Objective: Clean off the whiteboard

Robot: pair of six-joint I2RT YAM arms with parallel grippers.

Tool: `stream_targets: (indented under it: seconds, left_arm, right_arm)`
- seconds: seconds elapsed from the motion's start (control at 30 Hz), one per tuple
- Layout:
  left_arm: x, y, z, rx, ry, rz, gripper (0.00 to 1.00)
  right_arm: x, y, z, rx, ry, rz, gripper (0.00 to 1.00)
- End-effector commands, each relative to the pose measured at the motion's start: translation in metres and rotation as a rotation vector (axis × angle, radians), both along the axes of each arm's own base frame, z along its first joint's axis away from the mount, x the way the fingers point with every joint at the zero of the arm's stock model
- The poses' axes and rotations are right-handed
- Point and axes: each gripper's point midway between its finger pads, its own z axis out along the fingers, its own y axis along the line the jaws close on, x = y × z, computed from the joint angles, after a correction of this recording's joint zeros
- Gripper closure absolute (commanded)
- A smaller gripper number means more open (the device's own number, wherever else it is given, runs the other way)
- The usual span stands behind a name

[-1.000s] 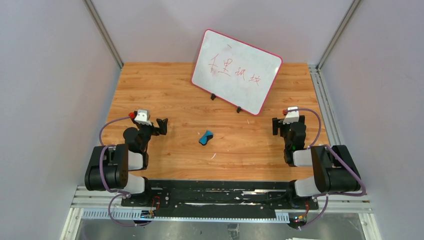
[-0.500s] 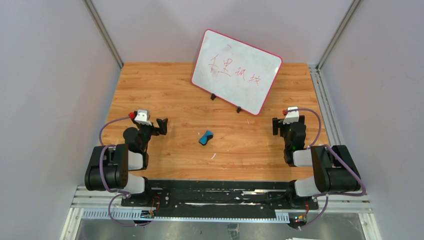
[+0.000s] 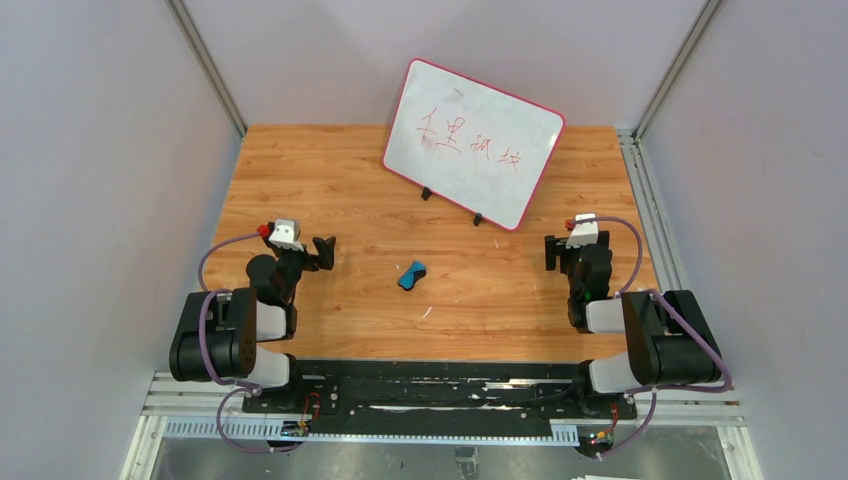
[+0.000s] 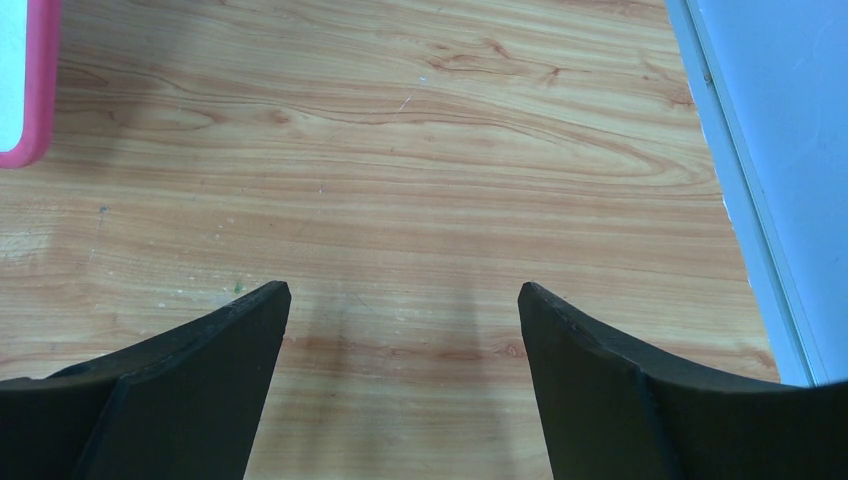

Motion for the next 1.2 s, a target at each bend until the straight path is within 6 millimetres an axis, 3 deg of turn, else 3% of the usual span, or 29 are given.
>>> stream_targets:
  seconds: [0.0,1.0,1.17]
  left_arm:
    - [0.005,-0.003,0.015,0.022,-0.054,-0.017,0.02]
    - [0.009,-0.006,0.011,0.039,-0.026,-0.023,0.02]
    - [0.015,0.02,0.009,0.034,0.017,0.195,0.02]
  right_arm:
    - [0.006,-0.006,0.01,0.009,-0.035,-0.026,0.14]
    - [0.006,-0.006,0.01,0.01,-0.033,-0.026,0.17]
    - [0.006,-0.006,0.01,0.01,-0.033,-0.025,0.17]
